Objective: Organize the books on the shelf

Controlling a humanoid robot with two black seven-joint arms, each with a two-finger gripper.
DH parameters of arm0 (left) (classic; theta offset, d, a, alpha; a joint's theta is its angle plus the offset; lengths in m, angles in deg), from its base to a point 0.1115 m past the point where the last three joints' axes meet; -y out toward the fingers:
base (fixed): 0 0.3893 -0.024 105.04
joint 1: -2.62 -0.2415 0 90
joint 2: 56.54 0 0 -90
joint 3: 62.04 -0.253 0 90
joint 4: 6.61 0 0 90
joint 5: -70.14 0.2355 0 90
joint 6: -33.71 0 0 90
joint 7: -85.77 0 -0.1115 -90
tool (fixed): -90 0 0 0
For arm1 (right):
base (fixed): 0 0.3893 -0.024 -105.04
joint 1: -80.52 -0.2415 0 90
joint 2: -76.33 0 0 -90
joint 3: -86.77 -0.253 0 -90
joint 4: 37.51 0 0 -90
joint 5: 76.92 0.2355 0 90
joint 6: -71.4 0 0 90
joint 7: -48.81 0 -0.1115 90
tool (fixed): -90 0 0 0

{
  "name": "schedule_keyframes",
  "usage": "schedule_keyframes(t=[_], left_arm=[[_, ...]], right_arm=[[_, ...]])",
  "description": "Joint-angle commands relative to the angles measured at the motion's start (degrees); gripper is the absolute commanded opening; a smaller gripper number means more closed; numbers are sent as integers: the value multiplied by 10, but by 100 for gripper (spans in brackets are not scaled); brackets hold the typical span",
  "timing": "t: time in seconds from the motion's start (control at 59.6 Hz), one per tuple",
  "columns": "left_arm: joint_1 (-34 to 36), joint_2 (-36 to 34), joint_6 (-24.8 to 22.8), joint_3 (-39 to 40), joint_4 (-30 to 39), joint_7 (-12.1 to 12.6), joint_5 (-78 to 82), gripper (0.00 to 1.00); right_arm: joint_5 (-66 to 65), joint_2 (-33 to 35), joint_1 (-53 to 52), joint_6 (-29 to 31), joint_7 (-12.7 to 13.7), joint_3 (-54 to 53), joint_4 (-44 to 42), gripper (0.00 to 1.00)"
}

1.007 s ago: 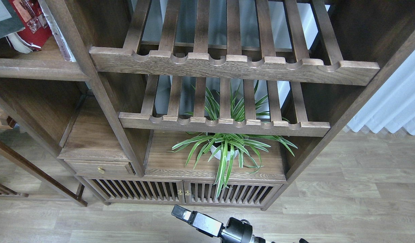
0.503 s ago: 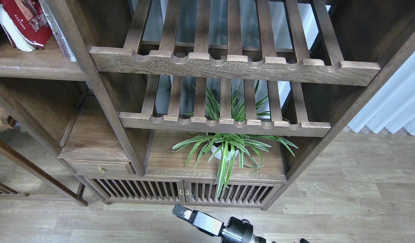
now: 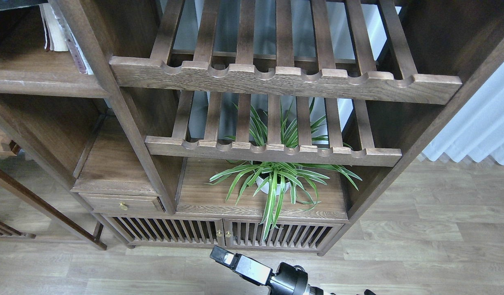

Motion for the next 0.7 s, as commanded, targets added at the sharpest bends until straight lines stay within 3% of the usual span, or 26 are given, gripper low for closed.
schedule_keyframes(t=[0.0, 0.268, 0.302, 0.336, 0.403, 0.688], left_arm=[[0, 0, 0, -5, -11, 0, 0, 8], [-7, -5, 0, -19, -9, 2, -1, 11], [-7, -8, 0, -18, -9, 5, 0, 9], [-7, -17, 0, -9, -11, 32, 2, 7], [-7, -19, 0, 1, -11, 49, 2, 7], [1, -8, 0, 3, -20, 54, 7, 8]], right_arm=[[0, 0, 0, 0, 1, 0, 0, 92], [1, -1, -1, 0, -1, 0, 0, 92], [1, -1, -1, 0, -2, 0, 0, 92], [1, -1, 0, 0, -3, 0, 0, 92], [1, -1, -1, 0, -3, 0, 0, 92], [1, -4, 0, 0, -3, 0, 0, 92]])
